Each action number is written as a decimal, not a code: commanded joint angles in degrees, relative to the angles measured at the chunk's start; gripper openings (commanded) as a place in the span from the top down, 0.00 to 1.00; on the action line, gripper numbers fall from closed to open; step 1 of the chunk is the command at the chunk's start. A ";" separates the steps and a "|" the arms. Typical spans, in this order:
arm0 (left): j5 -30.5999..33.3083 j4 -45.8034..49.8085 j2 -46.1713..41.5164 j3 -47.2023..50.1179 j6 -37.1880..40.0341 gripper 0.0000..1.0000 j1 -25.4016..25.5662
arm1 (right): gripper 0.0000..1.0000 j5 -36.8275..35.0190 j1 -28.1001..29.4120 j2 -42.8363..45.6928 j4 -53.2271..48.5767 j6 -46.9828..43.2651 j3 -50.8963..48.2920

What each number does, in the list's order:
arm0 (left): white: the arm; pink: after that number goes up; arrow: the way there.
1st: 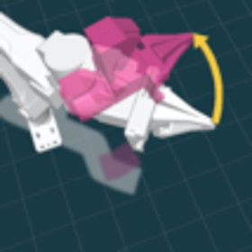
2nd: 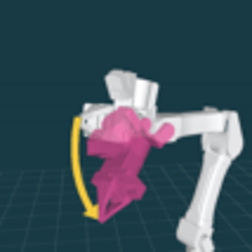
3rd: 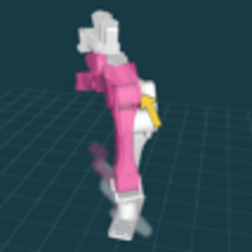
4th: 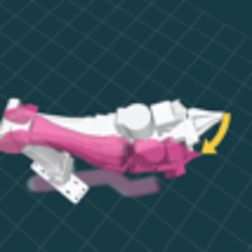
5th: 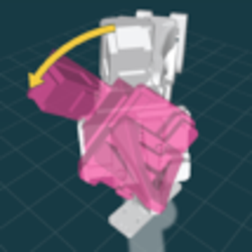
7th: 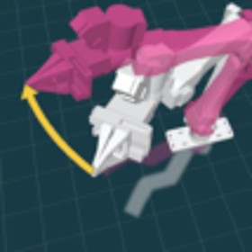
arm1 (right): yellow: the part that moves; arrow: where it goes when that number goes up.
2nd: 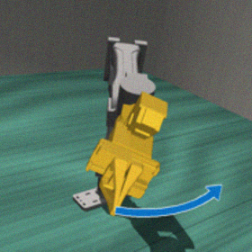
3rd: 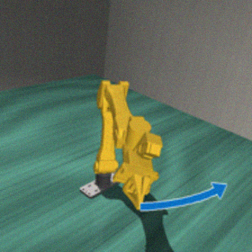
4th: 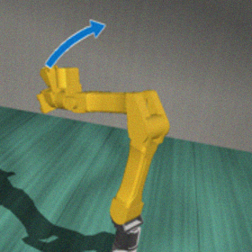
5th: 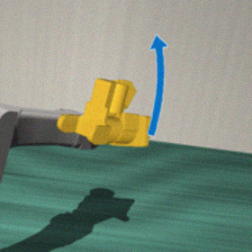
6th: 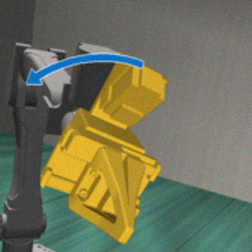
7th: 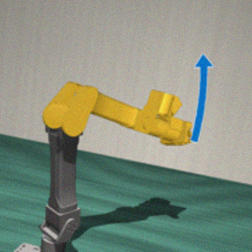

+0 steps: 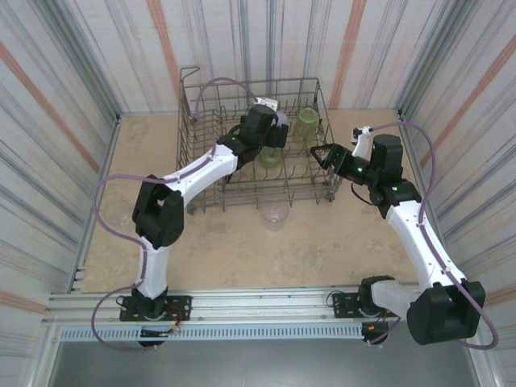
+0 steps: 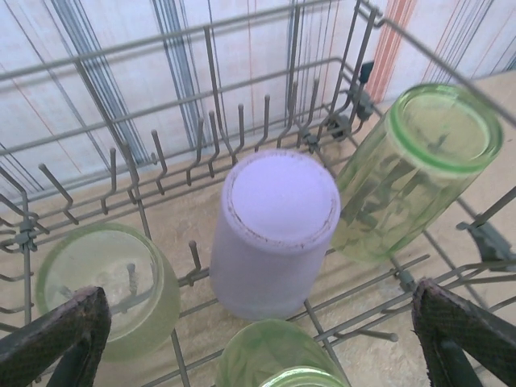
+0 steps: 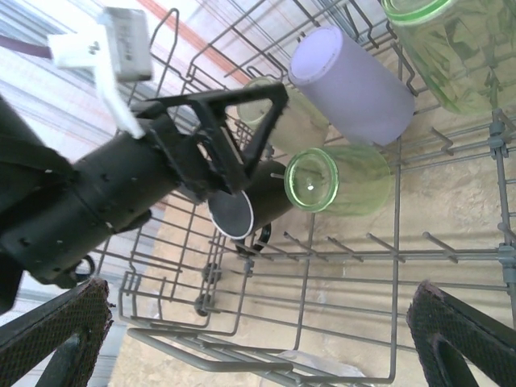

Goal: Load the cups into the dish rack

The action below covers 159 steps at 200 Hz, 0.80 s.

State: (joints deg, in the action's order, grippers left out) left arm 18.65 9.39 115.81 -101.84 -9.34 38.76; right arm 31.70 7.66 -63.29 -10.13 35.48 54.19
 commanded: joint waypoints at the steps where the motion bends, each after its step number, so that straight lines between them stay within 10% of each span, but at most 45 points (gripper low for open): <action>1: 0.42 1.93 -3.75 1.46 -1.55 0.01 0.52 | 0.01 0.61 -0.70 1.31 -2.06 -0.06 0.20; 159: -1.37 15.13 -19.70 7.53 -6.52 0.01 0.28 | 0.01 -19.75 -8.56 -3.57 -18.60 -6.71 8.26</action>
State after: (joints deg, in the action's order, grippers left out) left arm 18.09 21.82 99.61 -95.83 -14.04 38.76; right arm 19.44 0.08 -64.38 -22.98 32.56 59.07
